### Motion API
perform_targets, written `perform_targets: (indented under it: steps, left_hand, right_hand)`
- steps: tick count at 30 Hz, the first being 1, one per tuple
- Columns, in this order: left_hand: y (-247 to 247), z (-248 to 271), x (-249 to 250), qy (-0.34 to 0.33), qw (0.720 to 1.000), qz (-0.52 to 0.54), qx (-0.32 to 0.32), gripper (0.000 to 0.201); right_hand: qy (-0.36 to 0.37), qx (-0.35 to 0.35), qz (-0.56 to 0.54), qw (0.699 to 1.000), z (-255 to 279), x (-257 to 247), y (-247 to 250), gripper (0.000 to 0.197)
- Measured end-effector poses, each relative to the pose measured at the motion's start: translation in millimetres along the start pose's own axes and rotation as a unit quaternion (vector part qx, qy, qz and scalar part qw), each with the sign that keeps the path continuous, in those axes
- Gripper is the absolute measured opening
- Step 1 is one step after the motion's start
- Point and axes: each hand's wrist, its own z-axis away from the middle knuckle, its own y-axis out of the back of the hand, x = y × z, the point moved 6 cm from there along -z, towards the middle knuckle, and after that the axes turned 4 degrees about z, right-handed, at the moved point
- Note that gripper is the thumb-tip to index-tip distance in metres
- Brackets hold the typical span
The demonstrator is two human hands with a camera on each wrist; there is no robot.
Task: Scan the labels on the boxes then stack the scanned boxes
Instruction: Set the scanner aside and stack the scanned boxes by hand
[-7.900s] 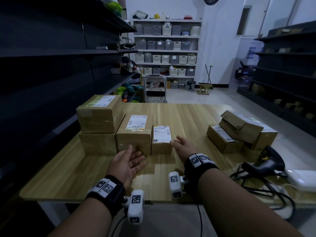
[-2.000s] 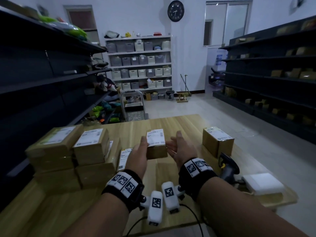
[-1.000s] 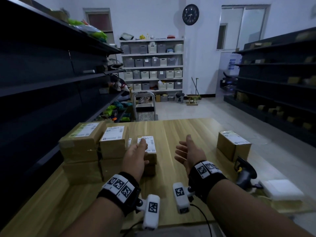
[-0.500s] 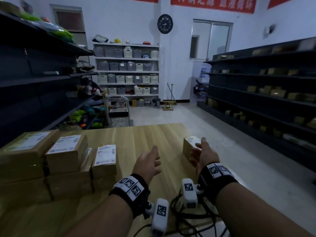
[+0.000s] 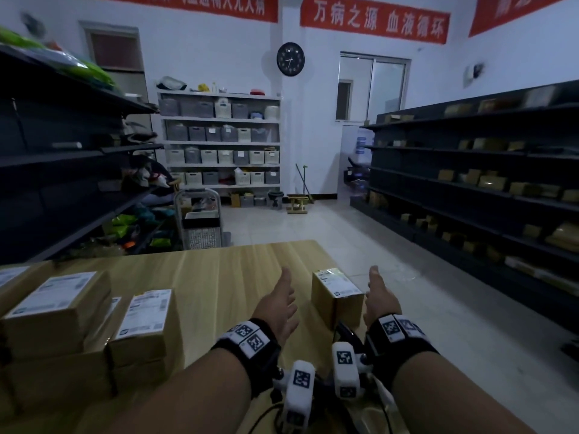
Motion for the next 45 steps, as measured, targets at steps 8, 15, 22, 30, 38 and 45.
perform_targets:
  steps: [8, 15, 22, 30, 38, 45]
  left_hand:
    - [-28, -18, -9, 0.048, 0.998, 0.008, -0.03, 0.118]
    - [-42, -24, -19, 0.075, 0.995, -0.023, -0.066, 0.12]
    - [-51, -33, -28, 0.086, 0.994, -0.033, -0.067, 0.12]
    - [-58, -29, -24, 0.085, 0.992, -0.034, -0.088, 0.096]
    - [-28, -26, 8, -0.045, 0.999, -0.014, -0.014, 0.075]
    - [50, 28, 56, -0.163, 0.979, -0.099, 0.071, 0.055]
  right_hand:
    - [-0.013, 0.007, -0.021, 1.0, -16, 5, 1, 0.095]
    - [-0.049, -0.043, 0.031, 0.997, -73, 37, -5, 0.168]
    - [-0.053, -0.061, 0.072, 0.994, -92, 40, 1, 0.17]
    - [-0.063, -0.07, -0.062, 0.994, -29, 7, -11, 0.094]
    - [-0.006, -0.113, -0.126, 0.985, -1, -19, -40, 0.067]
    - [0.021, -0.193, -0.146, 0.97, 65, -46, -96, 0.062]
